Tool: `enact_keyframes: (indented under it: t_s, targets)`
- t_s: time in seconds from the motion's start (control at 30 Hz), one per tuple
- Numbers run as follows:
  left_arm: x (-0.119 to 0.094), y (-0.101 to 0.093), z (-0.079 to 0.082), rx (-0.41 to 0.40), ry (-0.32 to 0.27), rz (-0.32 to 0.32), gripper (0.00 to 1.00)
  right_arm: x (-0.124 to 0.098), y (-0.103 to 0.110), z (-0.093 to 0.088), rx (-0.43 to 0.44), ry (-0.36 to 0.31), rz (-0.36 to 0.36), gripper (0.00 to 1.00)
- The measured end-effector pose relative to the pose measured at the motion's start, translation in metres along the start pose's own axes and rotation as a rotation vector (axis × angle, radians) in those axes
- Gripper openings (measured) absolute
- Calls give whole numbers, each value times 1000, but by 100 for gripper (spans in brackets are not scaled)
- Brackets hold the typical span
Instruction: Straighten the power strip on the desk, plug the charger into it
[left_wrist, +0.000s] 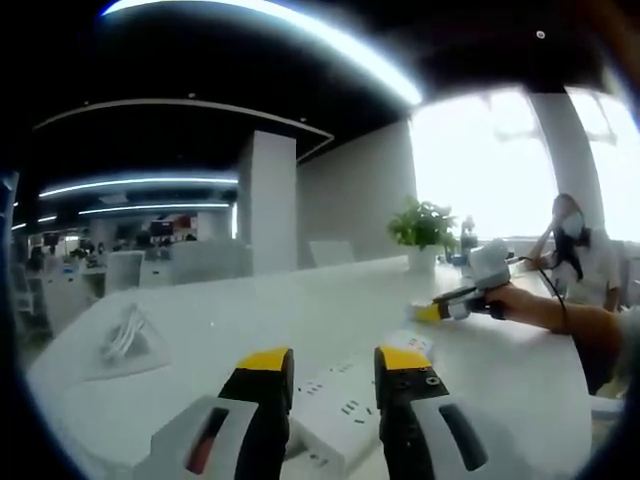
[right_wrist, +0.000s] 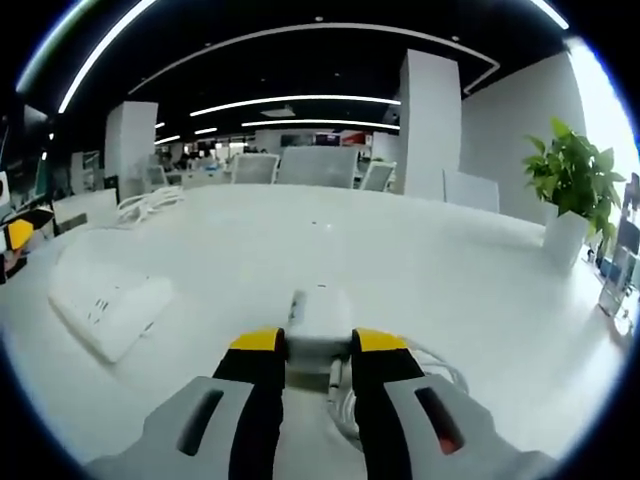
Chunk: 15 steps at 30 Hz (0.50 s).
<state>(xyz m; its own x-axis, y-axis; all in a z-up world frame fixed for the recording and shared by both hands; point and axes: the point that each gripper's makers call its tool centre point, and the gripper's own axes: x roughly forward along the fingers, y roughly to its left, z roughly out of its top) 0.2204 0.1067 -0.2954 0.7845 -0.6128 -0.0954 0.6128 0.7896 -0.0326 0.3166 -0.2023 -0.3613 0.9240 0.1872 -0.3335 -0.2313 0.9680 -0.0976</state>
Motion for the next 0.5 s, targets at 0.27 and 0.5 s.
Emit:
enact_keyframes:
  t_s: [0.27, 0.5]
  targets:
    - [0, -2, -3, 5, 11, -4, 33, 0, 1, 0, 0, -1, 9, 25]
    - [0, -3, -8, 30, 50, -10, 36, -1, 1, 0, 6, -4, 31, 25]
